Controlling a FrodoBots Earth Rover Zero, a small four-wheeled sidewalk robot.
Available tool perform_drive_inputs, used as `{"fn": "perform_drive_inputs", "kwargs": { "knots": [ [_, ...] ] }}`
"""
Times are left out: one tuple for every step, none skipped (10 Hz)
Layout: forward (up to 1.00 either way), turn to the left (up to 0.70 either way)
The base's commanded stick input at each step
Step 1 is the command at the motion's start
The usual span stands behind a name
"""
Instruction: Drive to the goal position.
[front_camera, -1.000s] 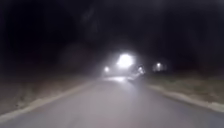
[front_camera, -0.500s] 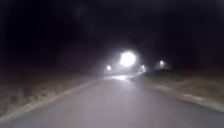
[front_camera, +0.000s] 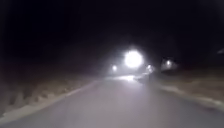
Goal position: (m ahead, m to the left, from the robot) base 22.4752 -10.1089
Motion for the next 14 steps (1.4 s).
{"fn": "perform_drive_inputs", "kwargs": {
  "knots": [
    [1.00,0.03],
    [1.00,0.02],
    [1.00,0.00],
    [1.00,0.00],
    [1.00,0.00],
    [1.00,0.00],
    [1.00,0.00],
    [1.00,0.00],
    [1.00,-0.02],
    [1.00,-0.05],
    [1.00,-0.17],
    [1.00,-0.15],
    [1.00,-0.07],
    [1.00,-0.05]
  ]
}}
